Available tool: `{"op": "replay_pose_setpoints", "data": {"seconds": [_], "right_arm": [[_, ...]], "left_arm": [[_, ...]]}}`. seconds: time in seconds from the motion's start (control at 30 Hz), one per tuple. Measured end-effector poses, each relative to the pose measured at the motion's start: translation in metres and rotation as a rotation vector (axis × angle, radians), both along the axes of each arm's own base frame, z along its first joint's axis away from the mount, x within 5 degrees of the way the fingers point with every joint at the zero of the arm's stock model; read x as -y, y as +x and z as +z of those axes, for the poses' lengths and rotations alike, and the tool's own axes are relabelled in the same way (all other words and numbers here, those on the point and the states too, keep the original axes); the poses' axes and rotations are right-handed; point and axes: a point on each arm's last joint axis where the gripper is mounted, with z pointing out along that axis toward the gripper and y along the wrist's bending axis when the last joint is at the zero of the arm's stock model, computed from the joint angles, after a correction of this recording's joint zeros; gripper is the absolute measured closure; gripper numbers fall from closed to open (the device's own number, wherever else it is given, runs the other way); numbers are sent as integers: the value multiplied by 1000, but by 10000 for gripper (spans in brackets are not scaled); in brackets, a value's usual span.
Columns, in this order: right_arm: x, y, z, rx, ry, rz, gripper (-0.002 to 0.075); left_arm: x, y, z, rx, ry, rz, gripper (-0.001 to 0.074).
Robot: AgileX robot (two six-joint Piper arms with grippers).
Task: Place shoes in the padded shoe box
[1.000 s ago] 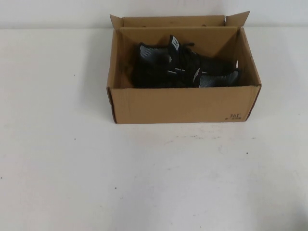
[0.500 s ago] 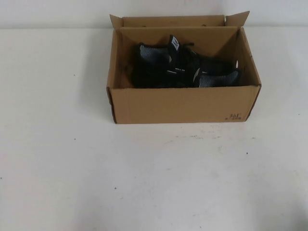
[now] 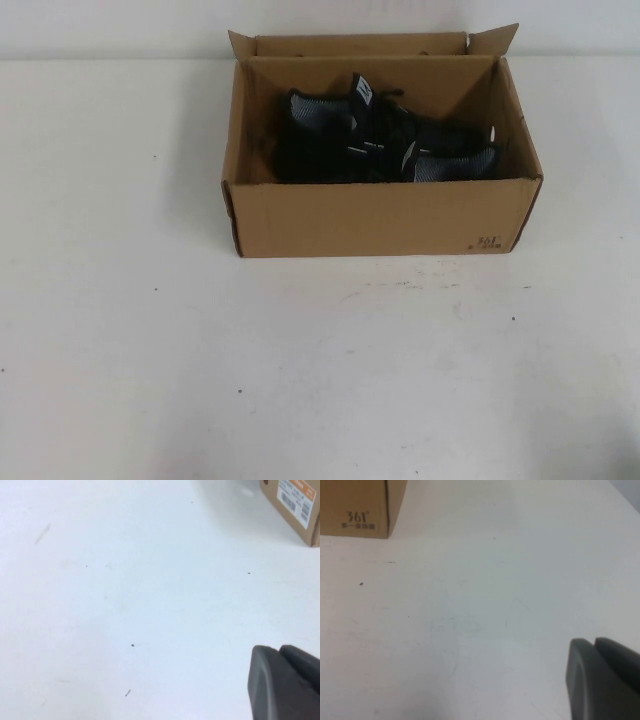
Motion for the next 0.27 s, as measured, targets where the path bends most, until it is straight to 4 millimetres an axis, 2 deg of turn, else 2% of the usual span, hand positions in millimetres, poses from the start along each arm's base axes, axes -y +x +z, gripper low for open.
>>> {"op": "replay_pose_setpoints", "data": {"seconds": [0.27], "right_arm": [[0, 0, 0, 0, 0, 0, 733]], "left_arm": [[0, 0, 0, -6, 0, 0, 738]]}}
